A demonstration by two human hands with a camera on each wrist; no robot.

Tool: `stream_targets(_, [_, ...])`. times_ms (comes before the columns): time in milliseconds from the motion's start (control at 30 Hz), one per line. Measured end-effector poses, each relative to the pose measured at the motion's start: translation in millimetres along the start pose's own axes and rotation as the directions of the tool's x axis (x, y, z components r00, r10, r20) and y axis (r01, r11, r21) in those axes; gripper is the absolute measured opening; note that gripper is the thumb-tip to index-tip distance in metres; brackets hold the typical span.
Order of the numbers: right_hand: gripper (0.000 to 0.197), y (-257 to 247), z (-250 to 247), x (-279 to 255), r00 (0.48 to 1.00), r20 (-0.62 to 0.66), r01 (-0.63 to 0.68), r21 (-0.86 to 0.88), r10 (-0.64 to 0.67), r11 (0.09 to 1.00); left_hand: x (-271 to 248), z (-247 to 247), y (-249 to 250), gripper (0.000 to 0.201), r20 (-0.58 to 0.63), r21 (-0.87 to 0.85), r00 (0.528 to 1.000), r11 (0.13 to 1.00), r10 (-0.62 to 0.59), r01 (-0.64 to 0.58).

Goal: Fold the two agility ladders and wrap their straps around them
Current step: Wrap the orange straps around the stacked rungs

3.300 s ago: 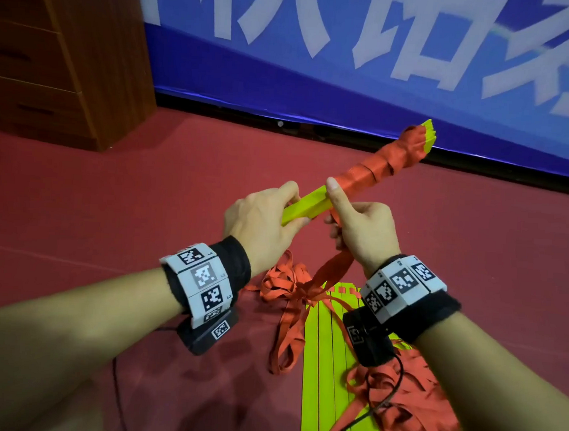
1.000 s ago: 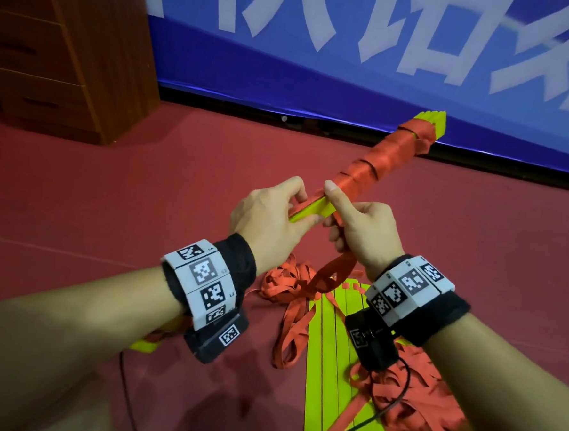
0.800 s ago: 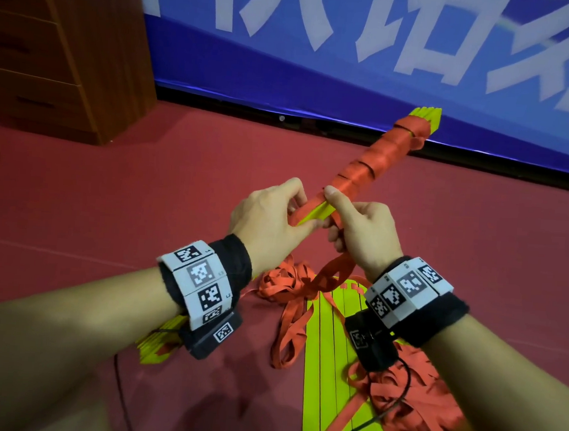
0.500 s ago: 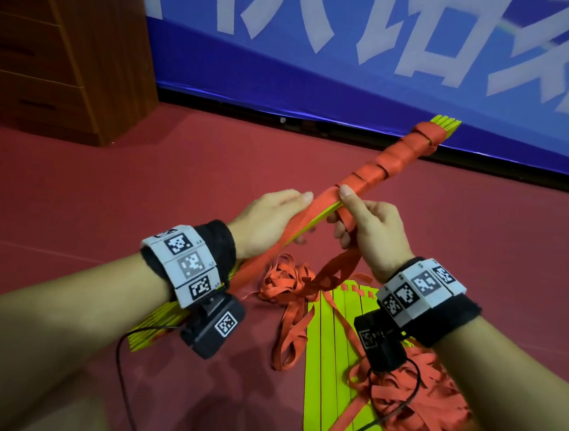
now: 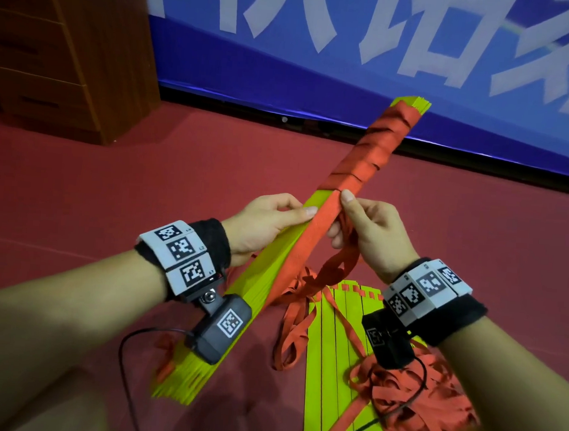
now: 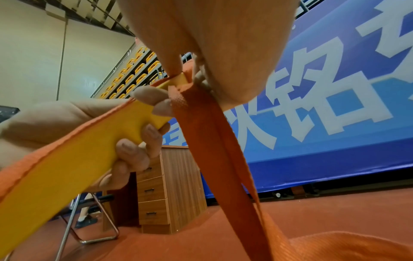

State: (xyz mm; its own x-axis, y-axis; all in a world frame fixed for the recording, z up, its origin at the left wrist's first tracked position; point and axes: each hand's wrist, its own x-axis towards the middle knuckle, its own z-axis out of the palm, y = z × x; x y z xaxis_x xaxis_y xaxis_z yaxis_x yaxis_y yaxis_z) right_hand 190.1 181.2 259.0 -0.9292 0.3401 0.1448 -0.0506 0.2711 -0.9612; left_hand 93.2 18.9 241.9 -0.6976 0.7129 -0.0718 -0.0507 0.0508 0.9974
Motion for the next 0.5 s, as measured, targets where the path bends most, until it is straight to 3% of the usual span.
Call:
stream_targets(167, [0.048, 2.7, -3.7, 0.8, 0.999, 0.030, -0.038, -0.027, 0.039, 0.999, 3.5, -0.5, -1.5, 0.012, -0.059, -0.031, 0.998, 0.999, 0.031, -0.033])
stream_targets(300, [0.042, 2.8, -4.9, 2.5, 0.986, 0.083, -0.142, 0.001, 0.142, 0.990, 6.0, -1.5, -4.8, 0.014, -0.145, -0.008, 0.986, 0.996, 0.086, -0.088])
stream_targets(500, [0.038, 6.5, 0.6, 1.8, 0.964, 0.118, -0.239, -0.021, 0.240, 0.971, 12.2, -3.2, -10.8, 0.023, -0.274, 0.250, 0.920, 0.945, 0.279, -0.212])
